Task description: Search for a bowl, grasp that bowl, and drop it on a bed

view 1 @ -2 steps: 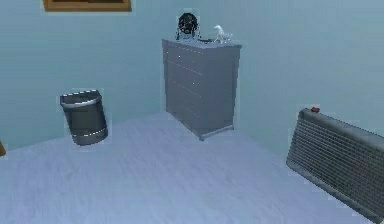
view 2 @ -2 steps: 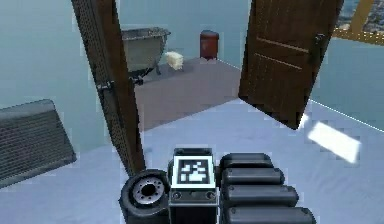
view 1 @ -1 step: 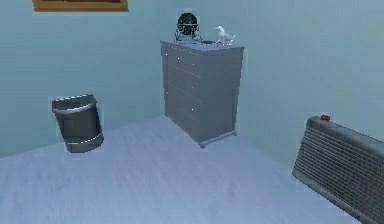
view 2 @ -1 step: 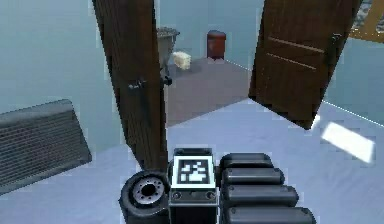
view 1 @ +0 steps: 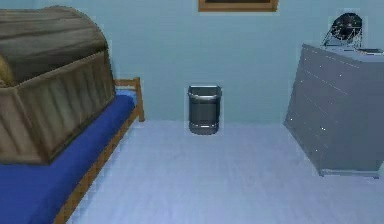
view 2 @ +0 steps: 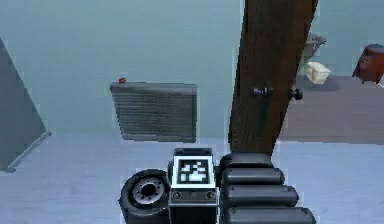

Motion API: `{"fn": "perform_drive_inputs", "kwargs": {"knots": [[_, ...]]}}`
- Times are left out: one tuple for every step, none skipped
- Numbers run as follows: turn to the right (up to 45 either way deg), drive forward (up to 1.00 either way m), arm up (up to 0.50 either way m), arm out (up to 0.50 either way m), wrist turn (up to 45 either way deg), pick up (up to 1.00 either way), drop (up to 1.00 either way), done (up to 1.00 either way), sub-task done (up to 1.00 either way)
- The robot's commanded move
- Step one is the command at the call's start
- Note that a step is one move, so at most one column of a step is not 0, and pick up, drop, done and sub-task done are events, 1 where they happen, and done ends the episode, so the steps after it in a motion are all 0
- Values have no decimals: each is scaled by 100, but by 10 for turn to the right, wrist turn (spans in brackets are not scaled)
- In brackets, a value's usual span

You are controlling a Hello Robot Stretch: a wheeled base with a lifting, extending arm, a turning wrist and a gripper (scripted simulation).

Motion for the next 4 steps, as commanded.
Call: {"fn": "perform_drive_inputs", "kwargs": {"knots": [[0, 100, 0, 0, 0, 0, 0, 0, 0], [-60, 0, 0, 0, 0, 0, 0, 0, 0], [0, 60, 0, 0, 0, 0, 0, 0, 0], [450, 0, 0, 0, 0, 0, 0, 0, 0]]}}
